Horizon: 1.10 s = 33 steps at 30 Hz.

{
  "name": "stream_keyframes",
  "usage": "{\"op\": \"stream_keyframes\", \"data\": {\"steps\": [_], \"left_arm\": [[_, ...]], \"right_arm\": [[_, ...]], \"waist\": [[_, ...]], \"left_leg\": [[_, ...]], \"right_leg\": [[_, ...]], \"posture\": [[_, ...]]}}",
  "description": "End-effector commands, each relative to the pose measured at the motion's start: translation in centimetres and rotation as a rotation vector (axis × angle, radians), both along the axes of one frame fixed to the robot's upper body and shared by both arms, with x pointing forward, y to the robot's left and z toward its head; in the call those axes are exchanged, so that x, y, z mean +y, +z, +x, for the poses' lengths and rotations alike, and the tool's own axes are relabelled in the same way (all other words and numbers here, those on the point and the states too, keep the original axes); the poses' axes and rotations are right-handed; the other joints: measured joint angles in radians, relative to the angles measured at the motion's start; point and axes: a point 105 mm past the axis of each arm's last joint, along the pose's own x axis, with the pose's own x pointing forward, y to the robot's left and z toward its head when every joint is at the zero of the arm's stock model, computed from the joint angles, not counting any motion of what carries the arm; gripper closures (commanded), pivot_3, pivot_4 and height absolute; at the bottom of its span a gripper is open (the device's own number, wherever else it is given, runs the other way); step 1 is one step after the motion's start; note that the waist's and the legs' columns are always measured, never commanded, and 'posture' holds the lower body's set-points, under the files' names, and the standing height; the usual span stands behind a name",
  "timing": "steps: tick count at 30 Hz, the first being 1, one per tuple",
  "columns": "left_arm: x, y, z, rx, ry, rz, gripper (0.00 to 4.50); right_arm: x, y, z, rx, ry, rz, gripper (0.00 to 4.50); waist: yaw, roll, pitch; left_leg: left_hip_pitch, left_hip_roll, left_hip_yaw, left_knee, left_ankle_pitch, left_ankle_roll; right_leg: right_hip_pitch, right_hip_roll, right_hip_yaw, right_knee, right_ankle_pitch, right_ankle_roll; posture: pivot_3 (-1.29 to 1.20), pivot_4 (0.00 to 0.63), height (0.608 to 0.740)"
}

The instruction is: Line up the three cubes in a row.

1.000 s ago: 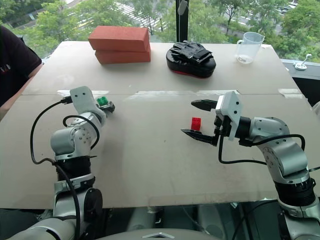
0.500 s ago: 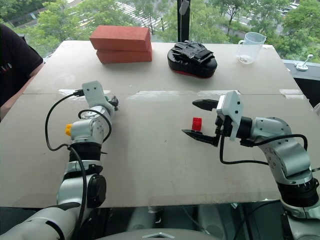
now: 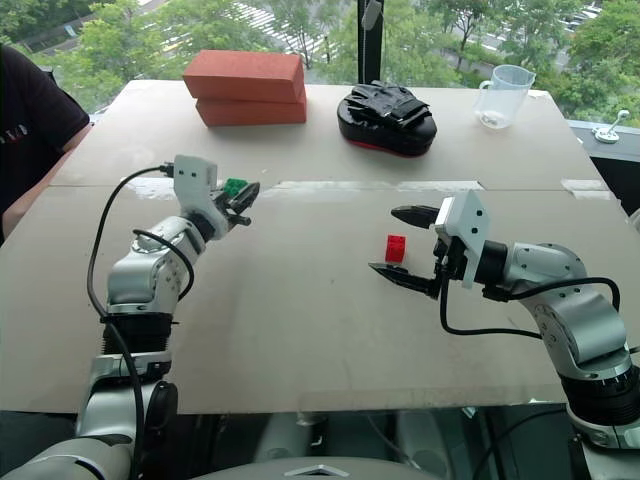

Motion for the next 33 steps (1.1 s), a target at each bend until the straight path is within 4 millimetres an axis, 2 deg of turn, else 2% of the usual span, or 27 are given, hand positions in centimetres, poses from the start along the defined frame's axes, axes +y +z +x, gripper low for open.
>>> {"op": "stream_keyframes", "data": {"steps": [1, 4, 9, 19, 33], "left_arm": [[-3.3, 1.2, -3.1, -0.035, -0.403, 0.018, 3.15], [-4.4, 0.3, -4.3, 0.034, -0.627, 0.093, 3.15], [-5.9, -1.5, -3.6, 0.052, -0.815, 0.238, 3.15], [-8.0, -4.1, -0.8, 0.087, -0.9, 0.361, 3.15], [-9.2, -4.9, -0.5, 0.155, -0.976, 0.44, 3.15]], "right_arm": [[-1.1, 0.8, -0.3, -0.028, -0.028, -0.007, 0.0], [-2.0, 0.4, -0.8, 0.035, -0.029, -0.028, 0.0], [-3.7, -1.1, -1.3, 0.064, -0.104, -0.085, 0.0], [-4.9, -2.5, -3.5, 0.066, -0.182, -0.068, 0.0], [-5.2, -2.5, -4.6, 0.059, -0.242, -0.068, 0.0]], "waist": [[-0.001, 0.0, 0.0], [0.0, 0.0, 0.0], [0.001, 0.0, 0.0], [0.001, 0.0, 0.001], [0.0, 0.0, 0.001]], "left_leg": [[0.0, 0.0, 0.001, 0.0, 0.0, 0.0], [0.0, 0.0, 0.001, 0.001, 0.0, 0.0], [0.0, 0.0, -0.001, 0.001, 0.0, 0.0], [-0.004, 0.0, -0.003, 0.001, 0.0, 0.001], [-0.008, 0.0, -0.006, 0.003, 0.0, 0.001]], "right_leg": [[0.0, 0.0, 0.0, 0.0, 0.0, 0.0], [0.0, 0.0, 0.001, 0.0, 0.0, 0.0], [0.0, 0.001, 0.0, 0.0, 0.0, 0.0], [-0.001, 0.003, -0.001, -0.002, 0.001, 0.005], [-0.001, 0.003, -0.003, -0.003, 0.001, 0.006]], "posture": [[0.0, 0.15, 0.74], [0.0, 0.15, 0.74], [0.0, 0.15, 0.74], [0.0, 0.15, 0.74], [0.0, 0.15, 0.74]]}}
